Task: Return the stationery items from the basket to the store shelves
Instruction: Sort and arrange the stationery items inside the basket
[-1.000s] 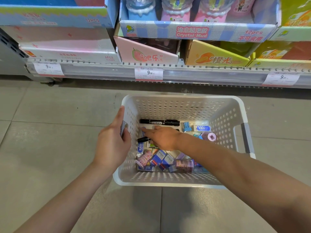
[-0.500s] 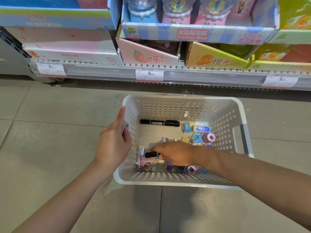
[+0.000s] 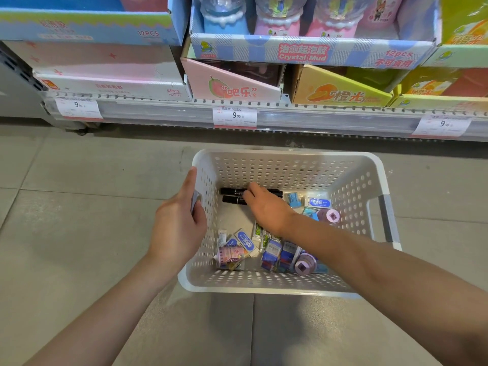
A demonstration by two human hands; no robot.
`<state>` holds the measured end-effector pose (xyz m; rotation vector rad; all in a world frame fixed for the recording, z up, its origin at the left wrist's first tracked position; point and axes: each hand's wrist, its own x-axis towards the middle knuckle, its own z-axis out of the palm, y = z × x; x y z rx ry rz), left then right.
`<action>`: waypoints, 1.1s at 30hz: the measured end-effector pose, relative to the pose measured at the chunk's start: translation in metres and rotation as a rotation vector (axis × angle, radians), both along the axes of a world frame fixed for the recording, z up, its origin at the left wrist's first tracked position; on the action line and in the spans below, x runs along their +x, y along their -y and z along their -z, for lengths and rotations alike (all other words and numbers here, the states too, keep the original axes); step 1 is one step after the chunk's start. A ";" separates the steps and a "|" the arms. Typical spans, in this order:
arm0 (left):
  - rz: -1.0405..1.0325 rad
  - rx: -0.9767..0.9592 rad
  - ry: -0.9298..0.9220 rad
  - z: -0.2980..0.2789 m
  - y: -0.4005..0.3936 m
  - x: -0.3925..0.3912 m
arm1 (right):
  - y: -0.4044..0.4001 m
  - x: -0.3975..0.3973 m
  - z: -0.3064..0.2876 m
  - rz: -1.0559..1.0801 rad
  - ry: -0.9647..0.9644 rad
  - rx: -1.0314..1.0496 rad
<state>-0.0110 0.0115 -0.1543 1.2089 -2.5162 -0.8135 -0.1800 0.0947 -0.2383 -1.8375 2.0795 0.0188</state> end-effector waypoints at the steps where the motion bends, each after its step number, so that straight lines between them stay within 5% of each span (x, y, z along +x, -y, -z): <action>1: -0.002 0.001 0.002 0.000 0.000 0.000 | 0.001 -0.001 0.005 -0.012 -0.037 -0.027; 11: -0.024 0.035 -0.005 -0.001 0.000 0.000 | 0.007 -0.003 0.015 0.014 -0.217 -0.088; 27: -0.073 0.076 -0.037 0.001 -0.002 0.000 | -0.027 -0.029 -0.011 0.095 -0.124 0.027; 33: -0.060 0.092 -0.054 0.000 -0.002 0.000 | -0.051 -0.045 -0.027 0.366 -0.271 0.499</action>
